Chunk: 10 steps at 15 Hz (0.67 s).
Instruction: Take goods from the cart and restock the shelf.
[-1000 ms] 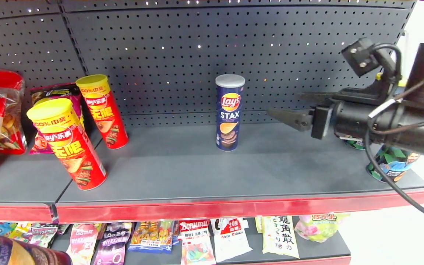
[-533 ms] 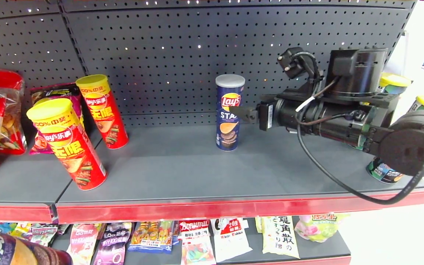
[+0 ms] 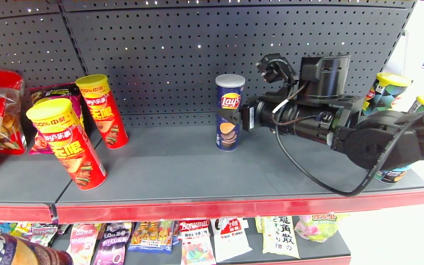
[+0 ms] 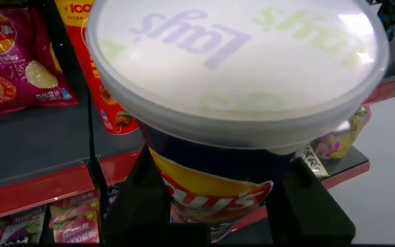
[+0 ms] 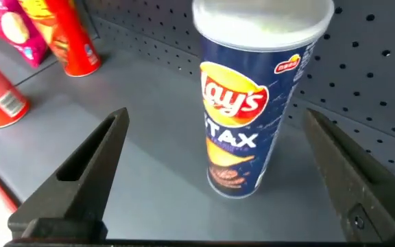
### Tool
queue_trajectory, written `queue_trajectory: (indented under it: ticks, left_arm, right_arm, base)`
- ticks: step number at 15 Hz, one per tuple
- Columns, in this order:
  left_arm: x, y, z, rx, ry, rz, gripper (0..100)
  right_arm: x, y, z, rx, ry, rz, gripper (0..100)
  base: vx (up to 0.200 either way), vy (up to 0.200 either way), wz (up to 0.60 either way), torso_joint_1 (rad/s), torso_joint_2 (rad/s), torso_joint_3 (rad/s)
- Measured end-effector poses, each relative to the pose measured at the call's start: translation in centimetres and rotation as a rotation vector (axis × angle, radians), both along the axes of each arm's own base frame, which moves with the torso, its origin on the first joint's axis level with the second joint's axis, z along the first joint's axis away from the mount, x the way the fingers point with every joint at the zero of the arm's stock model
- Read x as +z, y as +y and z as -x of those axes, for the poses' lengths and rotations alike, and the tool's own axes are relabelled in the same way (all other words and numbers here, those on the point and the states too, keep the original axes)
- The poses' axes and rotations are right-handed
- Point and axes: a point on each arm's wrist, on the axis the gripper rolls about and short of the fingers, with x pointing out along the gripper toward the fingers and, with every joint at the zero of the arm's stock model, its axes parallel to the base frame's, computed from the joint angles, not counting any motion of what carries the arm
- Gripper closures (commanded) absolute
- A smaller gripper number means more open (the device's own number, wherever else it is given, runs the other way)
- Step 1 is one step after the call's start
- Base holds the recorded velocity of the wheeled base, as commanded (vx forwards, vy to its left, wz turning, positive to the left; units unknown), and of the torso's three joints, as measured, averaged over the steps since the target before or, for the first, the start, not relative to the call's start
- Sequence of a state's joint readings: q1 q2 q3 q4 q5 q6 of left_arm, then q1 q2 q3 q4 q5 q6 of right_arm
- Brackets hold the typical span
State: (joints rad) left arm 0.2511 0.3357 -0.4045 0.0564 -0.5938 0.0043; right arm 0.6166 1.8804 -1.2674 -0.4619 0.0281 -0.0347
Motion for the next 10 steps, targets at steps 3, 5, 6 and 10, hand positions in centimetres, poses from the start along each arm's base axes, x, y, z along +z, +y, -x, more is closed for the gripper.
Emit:
queue_trajectory:
  ticks: [3,5,6,10]
  left_arm:
    - [-0.1,0.0,0.0,0.001,0.002,-0.001,100]
    - [-0.1,0.0,0.0,0.001,0.003,0.000,100]
    - [-0.1,0.0,0.0,0.001,0.003,0.000,100]
    - [-0.2,0.0,0.0,0.001,0.004,0.000,100]
  right_arm:
    - [-0.6,0.6,-1.0,-0.009,0.005,0.005,0]
    - [-1.1,0.9,-1.6,-0.030,0.008,0.010,0]
    - [-1.2,1.1,-2.0,-0.033,0.009,0.010,0]
    - [-1.2,2.0,-3.5,-0.037,-0.012,-0.005,0]
  base:
    - [0.000,0.000,0.00,0.000,0.00,0.000]
    - [0.000,0.000,0.00,0.000,0.00,0.000]
    - [0.000,0.000,0.00,0.000,0.00,0.000]
    - [0.000,0.000,0.00,0.000,0.00,0.000]
